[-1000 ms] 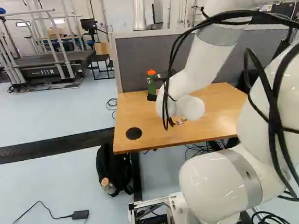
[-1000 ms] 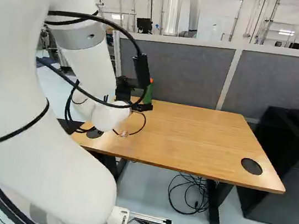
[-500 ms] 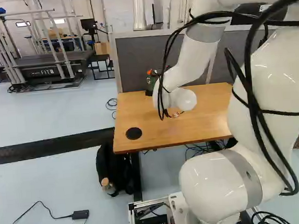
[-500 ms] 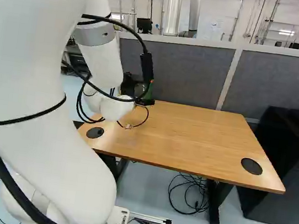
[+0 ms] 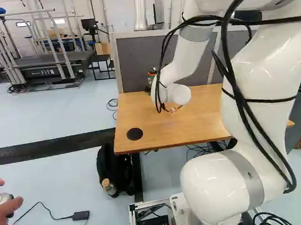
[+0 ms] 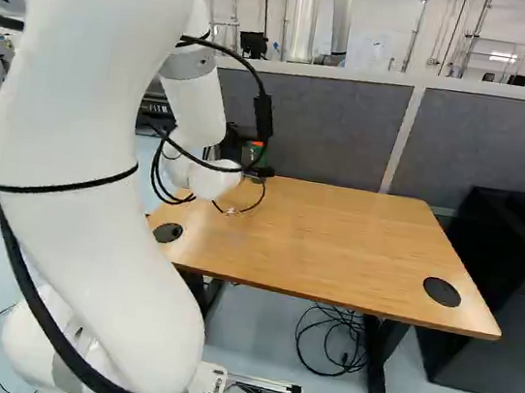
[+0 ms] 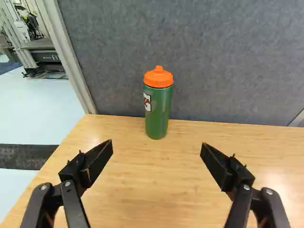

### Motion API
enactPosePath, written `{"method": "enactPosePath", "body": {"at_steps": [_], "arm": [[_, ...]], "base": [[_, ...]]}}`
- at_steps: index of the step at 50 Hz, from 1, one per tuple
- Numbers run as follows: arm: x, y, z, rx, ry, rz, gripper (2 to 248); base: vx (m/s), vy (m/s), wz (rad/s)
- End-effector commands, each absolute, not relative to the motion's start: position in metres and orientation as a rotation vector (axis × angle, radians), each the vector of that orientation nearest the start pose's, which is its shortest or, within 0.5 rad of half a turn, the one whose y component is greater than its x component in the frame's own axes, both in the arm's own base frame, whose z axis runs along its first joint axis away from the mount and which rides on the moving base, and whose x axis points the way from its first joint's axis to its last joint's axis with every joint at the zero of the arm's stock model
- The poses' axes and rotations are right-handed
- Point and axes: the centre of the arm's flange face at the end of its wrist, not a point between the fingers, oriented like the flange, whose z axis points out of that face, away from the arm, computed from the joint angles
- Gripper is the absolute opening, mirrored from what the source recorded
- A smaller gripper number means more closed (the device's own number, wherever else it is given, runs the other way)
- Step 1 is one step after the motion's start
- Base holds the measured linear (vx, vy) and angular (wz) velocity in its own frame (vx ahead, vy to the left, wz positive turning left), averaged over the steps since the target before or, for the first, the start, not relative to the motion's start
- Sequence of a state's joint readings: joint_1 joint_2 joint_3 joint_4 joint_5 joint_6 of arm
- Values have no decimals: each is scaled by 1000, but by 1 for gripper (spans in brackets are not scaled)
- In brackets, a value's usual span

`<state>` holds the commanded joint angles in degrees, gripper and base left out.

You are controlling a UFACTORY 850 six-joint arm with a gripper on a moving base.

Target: Pick up the green bottle from the table

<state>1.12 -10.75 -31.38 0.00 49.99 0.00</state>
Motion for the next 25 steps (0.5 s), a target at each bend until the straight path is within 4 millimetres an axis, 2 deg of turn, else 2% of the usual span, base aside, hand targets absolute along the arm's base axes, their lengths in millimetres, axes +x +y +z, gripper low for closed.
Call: {"method": "enactPosePath", "body": {"at_steps": [25], "arm": [[498, 9, 366, -2563, -14, -1801, 247]], "base": [[0, 0, 0]]}}
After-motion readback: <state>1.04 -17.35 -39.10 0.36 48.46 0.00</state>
